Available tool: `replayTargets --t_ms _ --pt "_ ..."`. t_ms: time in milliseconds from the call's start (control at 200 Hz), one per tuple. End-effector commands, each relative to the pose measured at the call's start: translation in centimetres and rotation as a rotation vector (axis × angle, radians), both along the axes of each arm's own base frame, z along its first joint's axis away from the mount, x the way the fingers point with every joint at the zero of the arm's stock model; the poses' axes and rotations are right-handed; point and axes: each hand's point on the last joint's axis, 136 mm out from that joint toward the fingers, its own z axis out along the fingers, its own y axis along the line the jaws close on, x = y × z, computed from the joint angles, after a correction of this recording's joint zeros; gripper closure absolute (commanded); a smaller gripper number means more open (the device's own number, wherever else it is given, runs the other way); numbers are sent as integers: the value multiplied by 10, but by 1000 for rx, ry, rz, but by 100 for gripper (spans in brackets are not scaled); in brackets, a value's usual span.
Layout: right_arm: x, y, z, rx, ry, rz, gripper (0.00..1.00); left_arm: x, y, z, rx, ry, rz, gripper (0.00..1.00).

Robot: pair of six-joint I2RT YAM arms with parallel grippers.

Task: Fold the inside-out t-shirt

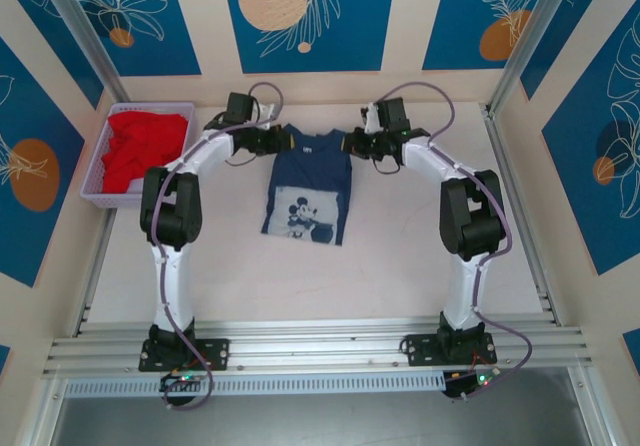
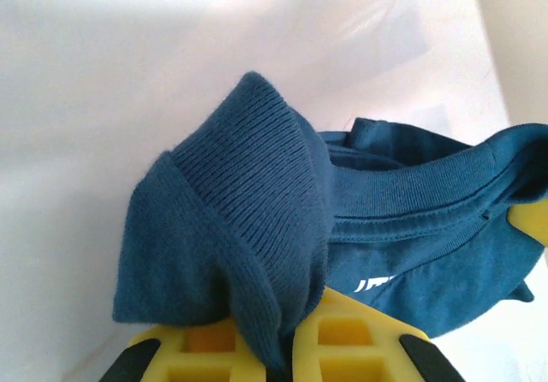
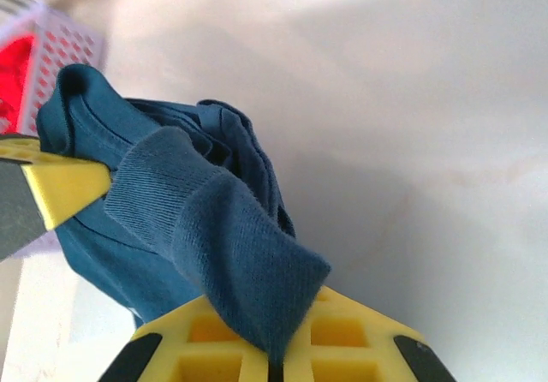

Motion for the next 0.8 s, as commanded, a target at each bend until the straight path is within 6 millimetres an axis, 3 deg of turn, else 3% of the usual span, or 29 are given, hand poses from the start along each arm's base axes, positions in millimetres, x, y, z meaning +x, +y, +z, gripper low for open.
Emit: replayTargets --t_ms 0,150,215,280,455,690,795 --pt "24 -3 66 6 -158 29 100 28 3 68 -35 -149 42 100" --pt "34 2 137 18 -313 76 100 37 5 139 -60 -300 69 100" --pt "30 7 155 24 -352 110 100 32 6 153 -70 -331 67 100" --pt "21 12 160 26 -366 149 100 23 6 151 -73 -325 63 100" --pt "-26 21 127 25 -287 211 100 -20 7 115 -91 -261 61 100" --pt "-138 22 59 57 -75 225 100 -129 17 53 -61 -140 51 100" --pt "-174 19 32 79 23 204 100 -166 23 29 -64 -73 60 100"
